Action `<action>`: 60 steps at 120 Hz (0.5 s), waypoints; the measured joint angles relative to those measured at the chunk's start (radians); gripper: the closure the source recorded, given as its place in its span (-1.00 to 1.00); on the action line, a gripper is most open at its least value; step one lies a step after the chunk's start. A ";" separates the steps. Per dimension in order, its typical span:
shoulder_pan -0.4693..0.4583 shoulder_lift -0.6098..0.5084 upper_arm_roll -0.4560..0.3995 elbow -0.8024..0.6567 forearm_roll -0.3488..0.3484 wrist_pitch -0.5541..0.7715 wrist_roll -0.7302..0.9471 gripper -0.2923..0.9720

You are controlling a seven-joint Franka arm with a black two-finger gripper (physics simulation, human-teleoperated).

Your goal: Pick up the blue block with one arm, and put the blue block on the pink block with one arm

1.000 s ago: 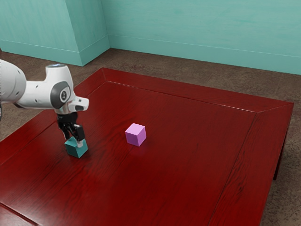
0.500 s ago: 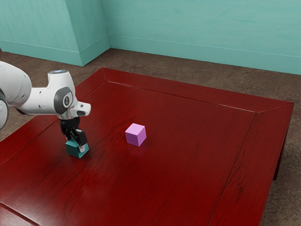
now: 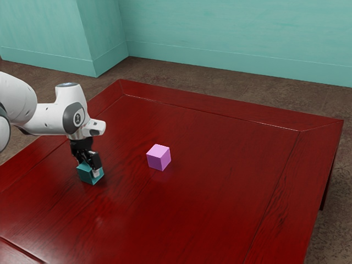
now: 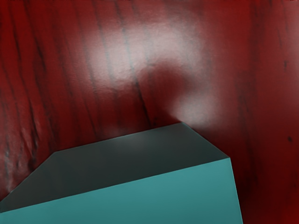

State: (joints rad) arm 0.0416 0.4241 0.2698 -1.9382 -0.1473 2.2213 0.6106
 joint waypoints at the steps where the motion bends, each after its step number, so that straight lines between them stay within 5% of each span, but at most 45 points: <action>1: 0.000 0.000 0.000 0.000 0.000 0.001 -0.002 -0.54; 60: -0.002 0.000 0.000 -0.004 0.014 0.027 -0.090 0.00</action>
State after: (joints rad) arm 0.0395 0.4240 0.2701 -1.9425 -0.1329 2.2483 0.5202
